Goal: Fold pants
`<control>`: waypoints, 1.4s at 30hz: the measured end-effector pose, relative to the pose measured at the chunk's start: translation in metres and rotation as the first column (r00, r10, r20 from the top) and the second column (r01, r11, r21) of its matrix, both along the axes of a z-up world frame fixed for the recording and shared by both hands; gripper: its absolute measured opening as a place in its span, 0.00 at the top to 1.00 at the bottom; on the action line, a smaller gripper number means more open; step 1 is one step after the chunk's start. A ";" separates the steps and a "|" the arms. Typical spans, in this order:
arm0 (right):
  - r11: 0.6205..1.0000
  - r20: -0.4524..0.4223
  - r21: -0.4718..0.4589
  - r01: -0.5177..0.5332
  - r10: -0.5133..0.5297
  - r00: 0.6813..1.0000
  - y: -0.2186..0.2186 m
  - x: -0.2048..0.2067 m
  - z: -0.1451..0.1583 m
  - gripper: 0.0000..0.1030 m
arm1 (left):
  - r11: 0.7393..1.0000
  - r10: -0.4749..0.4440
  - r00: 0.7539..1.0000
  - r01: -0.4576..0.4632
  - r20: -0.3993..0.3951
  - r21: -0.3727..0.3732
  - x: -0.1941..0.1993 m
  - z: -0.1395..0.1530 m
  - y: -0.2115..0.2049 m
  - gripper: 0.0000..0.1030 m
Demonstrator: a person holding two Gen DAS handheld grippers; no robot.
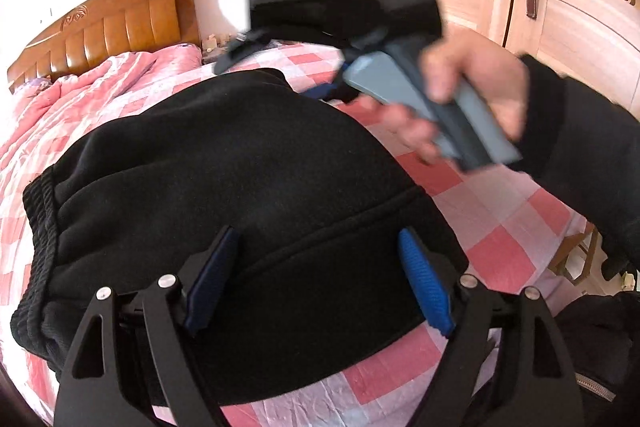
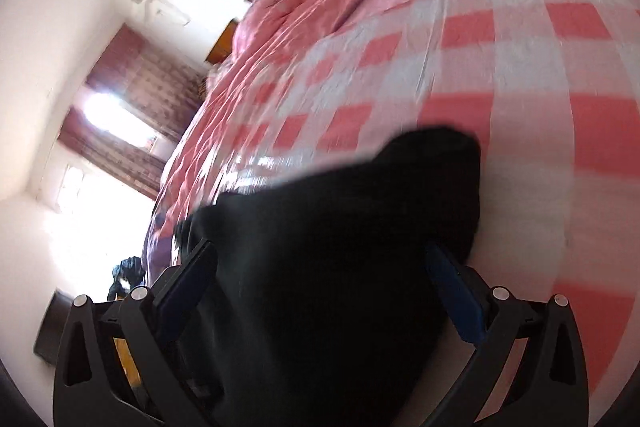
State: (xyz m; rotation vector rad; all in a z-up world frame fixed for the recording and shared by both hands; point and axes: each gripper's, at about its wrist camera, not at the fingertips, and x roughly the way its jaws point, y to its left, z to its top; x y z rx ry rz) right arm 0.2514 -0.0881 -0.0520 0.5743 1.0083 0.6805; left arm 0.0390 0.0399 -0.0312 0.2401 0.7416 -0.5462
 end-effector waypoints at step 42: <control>0.874 0.355 -0.486 0.003 0.194 0.914 0.043 -0.157 0.031 0.04 | 0.910 0.414 0.909 -0.415 0.043 0.015 0.036 0.041 0.084 0.03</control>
